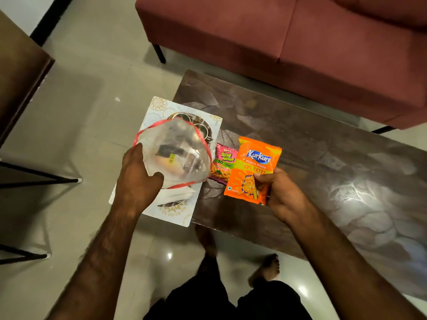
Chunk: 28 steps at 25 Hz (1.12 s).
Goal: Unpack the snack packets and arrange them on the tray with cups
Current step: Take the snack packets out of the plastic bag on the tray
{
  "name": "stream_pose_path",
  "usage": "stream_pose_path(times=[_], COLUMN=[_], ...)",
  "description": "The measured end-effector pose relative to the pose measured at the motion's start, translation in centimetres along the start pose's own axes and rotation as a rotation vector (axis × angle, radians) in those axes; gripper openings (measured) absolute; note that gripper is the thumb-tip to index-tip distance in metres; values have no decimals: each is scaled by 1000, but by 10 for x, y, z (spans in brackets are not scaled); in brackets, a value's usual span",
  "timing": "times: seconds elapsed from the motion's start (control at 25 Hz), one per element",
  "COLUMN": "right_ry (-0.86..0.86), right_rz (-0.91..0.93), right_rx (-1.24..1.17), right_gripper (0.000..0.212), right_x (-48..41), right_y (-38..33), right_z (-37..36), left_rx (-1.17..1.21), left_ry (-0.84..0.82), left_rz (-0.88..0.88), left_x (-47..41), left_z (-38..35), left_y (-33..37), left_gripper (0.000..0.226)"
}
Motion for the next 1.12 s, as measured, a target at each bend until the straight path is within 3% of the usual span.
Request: stream_pose_path(times=[0.24, 0.8, 0.96, 1.04, 1.12], right_ry=[218, 202, 297, 320, 158], right_rz=[-97, -130, -63, 68, 327], right_rx=[79, 265, 381, 703, 889], right_gripper=[28, 37, 23, 49, 73], right_x=[-64, -134, -116, -103, -88], right_y=[72, 149, 133, 104, 77], right_z=[34, -7, 5, 9, -17], left_rx=[-62, -13, 19, 39, 74], left_ry=[26, 76, 60, 57, 53], left_rz=[10, 11, -5, -26, -44], left_x=[-5, 9, 5, 3, 3], left_z=[-2, 6, 3, 3, 3], left_y=[-8, -7, -8, -4, -1], left_gripper=[76, 71, 70, 69, 67])
Point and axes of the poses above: each hand's wrist, its own x-axis away from the middle knuckle, its own z-axis out of the back of the hand, y = z × x, the point moved 9 cm from there along -x, towards the middle knuckle, and after that the axes turned 11 degrees about -x, right-handed, at the moved point
